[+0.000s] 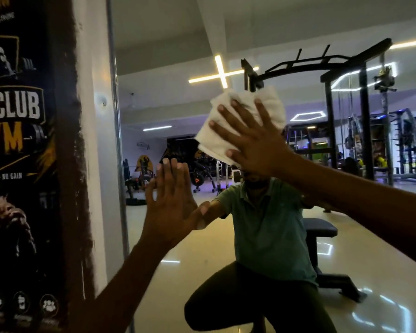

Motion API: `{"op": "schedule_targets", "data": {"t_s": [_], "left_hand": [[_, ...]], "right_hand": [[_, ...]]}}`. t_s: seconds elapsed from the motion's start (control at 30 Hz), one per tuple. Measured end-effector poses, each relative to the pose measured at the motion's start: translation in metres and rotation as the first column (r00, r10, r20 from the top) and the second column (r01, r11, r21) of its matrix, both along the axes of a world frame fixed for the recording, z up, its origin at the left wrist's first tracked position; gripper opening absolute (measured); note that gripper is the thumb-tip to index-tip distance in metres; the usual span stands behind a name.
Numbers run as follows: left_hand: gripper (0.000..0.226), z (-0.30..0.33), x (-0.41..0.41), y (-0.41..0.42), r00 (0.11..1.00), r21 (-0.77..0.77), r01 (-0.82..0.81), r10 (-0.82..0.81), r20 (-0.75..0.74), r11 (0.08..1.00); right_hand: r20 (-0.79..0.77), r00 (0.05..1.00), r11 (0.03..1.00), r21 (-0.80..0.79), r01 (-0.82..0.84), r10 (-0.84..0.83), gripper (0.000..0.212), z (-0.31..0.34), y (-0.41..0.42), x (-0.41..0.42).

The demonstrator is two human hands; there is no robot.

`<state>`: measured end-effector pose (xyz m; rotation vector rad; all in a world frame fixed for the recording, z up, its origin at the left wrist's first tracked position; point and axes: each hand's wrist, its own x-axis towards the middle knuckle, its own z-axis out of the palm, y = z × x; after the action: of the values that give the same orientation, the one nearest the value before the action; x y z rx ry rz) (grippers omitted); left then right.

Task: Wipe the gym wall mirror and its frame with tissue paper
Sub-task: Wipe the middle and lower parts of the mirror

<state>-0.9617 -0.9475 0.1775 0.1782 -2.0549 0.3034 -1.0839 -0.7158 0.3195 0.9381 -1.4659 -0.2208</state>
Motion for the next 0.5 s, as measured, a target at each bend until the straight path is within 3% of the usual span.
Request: {"op": "schedule_targets", "data": {"t_s": [0.1,0.2,0.33,0.5], "left_hand": [[0.110,-0.002,-0.022,0.030,1.000,0.120,0.006,-0.008,0.013,0.993],[0.105,-0.008,-0.021,0.022,0.999,0.072,-0.033,0.036,-0.038,0.997],[0.099,-0.012,-0.015,0.007,0.998,-0.014,-0.059,0.059,-0.036,0.998],[0.104,-0.015,-0.021,0.027,0.995,0.067,-0.036,0.042,-0.087,0.997]], "right_hand": [[-0.014,0.999,0.999,0.009,-0.046,0.046,0.069,0.030,-0.056,0.021],[-0.010,0.997,0.994,0.079,-0.073,0.074,0.069,0.038,-0.065,0.025],[0.029,0.999,0.997,0.069,-0.032,0.030,0.069,0.007,0.020,-0.003],[0.234,0.972,0.978,-0.194,0.077,-0.030,0.069,-0.090,0.156,-0.022]]}}
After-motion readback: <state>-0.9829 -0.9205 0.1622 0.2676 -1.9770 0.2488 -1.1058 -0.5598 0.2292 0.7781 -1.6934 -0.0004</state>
